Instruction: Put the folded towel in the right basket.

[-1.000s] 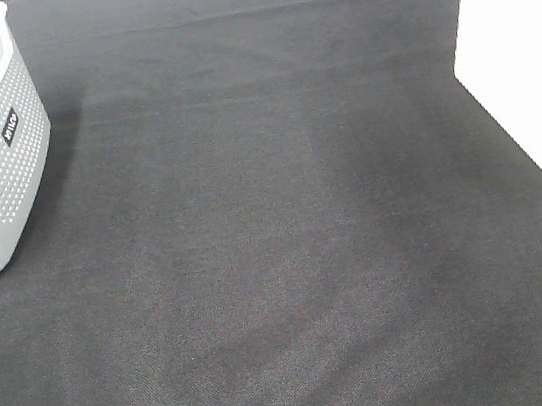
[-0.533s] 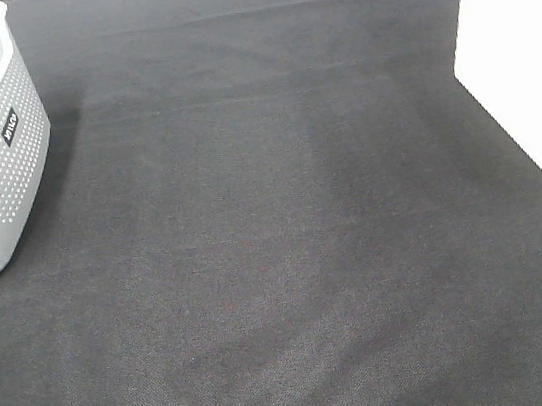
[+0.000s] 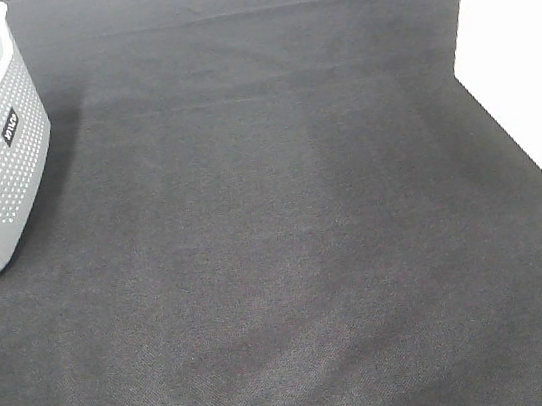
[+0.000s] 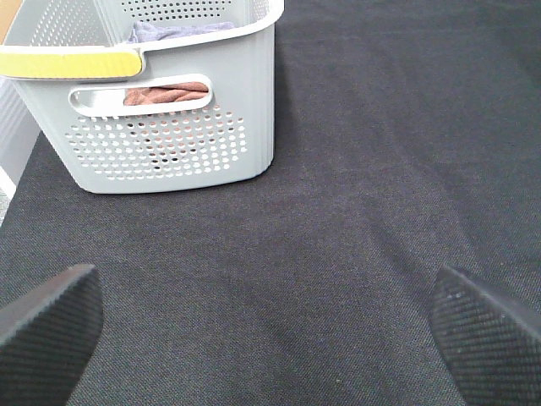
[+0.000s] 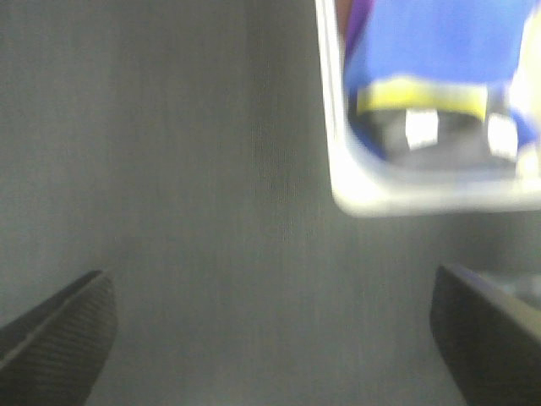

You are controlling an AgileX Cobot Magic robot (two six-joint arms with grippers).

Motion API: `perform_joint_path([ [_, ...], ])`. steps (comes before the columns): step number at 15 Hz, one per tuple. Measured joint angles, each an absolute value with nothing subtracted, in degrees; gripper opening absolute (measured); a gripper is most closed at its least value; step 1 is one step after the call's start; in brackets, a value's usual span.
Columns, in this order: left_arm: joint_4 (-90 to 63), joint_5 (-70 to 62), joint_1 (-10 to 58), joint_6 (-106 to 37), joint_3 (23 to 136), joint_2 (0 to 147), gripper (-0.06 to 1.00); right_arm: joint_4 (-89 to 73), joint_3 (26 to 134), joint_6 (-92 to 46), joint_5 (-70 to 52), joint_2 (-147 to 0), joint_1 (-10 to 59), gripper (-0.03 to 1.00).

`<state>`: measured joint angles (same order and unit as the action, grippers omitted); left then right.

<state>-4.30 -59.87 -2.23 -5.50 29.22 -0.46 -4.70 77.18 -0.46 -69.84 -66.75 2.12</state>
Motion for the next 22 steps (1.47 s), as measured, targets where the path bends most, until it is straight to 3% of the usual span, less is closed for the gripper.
perform_joint_path([
  [1, -4.3, -59.9, -2.2, -5.5, 29.2, -0.5, 0.98, -4.7, 68.8, -2.3, -68.9, -58.9, 2.1, 0.97],
  [2, -4.3, -59.9, -2.2, -5.5, 29.2, -0.5, 0.98, -4.7, 68.8, -2.3, -68.9, -58.9, 2.1, 0.97],
  [11, -4.3, -59.9, -2.2, -5.5, 29.2, -0.5, 0.98, -4.3, 33.2, -7.4, -58.8, -21.0, 2.1, 0.97],
  [18, -4.3, -59.9, -2.2, -5.5, 29.2, -0.5, 0.98, -4.6, 27.2, -6.9, -61.7, -1.0, 2.1, 0.97],
  [22, -4.3, -59.9, -2.2, -5.5, 29.2, -0.5, 0.98, -4.9, 27.1, -6.9, -63.1, 0.2, 2.1, 0.97],
])
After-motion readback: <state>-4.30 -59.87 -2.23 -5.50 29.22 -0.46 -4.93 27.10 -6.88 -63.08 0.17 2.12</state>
